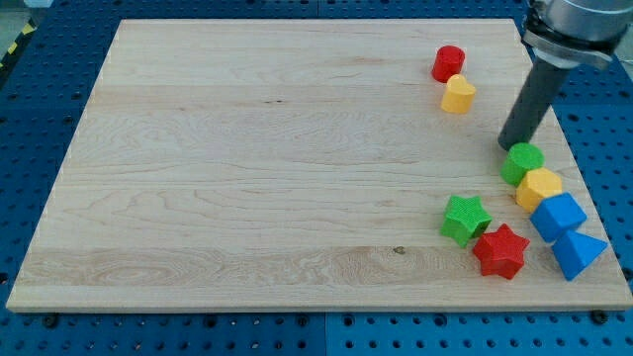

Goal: Place the green circle at the top right of the green star

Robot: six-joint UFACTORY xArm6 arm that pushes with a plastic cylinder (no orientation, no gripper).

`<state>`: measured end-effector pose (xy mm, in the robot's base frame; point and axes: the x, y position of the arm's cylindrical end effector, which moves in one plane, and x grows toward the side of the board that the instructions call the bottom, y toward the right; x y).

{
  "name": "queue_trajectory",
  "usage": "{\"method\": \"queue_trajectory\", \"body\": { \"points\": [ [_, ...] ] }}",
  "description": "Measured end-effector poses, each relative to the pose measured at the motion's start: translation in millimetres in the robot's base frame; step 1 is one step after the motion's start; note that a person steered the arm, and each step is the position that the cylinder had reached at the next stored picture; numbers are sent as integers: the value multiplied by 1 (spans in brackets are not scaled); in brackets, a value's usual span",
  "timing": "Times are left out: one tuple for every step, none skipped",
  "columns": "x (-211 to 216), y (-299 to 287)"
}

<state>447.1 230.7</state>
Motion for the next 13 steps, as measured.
{"method": "queue_trajectory", "body": {
  "points": [
    [16, 5],
    [16, 4],
    [5, 19],
    [5, 72],
    [40, 80],
    [60, 63],
    [56, 63],
    [39, 55],
    [38, 40],
    [38, 25],
    [38, 12],
    [38, 8],
    [38, 7]
  ]
}}
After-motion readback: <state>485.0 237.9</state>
